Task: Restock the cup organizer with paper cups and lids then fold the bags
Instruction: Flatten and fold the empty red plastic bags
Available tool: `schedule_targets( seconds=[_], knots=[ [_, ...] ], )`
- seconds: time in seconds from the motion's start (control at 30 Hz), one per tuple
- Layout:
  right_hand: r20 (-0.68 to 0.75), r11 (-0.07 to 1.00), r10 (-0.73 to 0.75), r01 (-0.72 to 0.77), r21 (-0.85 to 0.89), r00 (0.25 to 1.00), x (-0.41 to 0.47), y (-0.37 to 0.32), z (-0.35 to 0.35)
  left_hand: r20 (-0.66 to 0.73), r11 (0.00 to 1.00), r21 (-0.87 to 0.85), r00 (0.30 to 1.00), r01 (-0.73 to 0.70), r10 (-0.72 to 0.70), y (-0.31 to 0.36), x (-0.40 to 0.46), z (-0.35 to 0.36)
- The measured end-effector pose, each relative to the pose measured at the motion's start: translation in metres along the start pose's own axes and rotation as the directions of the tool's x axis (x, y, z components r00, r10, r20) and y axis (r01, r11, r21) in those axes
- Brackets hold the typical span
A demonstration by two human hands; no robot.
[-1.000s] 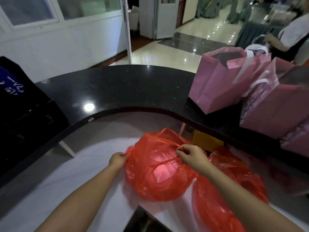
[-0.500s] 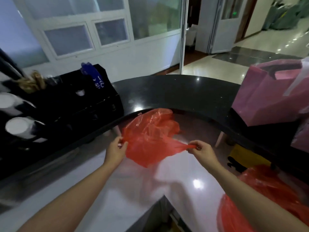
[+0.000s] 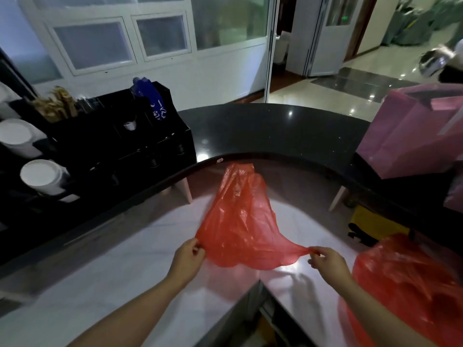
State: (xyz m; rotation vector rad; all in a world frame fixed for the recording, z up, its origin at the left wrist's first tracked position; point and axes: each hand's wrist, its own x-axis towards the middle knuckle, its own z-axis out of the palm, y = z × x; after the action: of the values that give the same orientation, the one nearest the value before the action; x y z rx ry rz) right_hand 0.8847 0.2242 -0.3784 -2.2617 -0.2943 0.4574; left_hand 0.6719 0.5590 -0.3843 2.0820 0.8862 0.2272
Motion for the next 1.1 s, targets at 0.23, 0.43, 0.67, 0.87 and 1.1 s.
schedule_targets(
  seconds=[0.23,0.43,0.67,0.87,1.1],
  knots=[
    [-0.014,0.996,0.01,-0.012,-0.09,1.0,-0.012,0.003,0.015,-0.079,0.982,-0.116,0.984,0.15,-0.159,-0.03,0.007,-0.016],
    [-0.039,0.993,0.028,-0.032,-0.113,0.999,-0.016,-0.001,0.02,-0.027,0.992,-0.119,0.998,0.049,-0.053,-0.024,0.029,-0.032],
    [-0.049,0.998,0.042,-0.044,-0.053,0.998,-0.021,-0.003,0.023,0.061,0.999,0.039,0.998,-0.028,0.026,-0.011,0.048,-0.033],
    [-0.05,0.997,0.082,-0.081,0.009,0.995,-0.022,0.005,0.02,0.037,1.0,0.012,0.999,-0.005,0.004,-0.01,0.05,-0.035],
    [-0.029,0.995,0.096,-0.096,0.006,0.995,-0.017,0.015,0.014,0.059,0.903,-0.35,0.968,0.248,-0.243,-0.028,0.056,-0.037]
  ],
)
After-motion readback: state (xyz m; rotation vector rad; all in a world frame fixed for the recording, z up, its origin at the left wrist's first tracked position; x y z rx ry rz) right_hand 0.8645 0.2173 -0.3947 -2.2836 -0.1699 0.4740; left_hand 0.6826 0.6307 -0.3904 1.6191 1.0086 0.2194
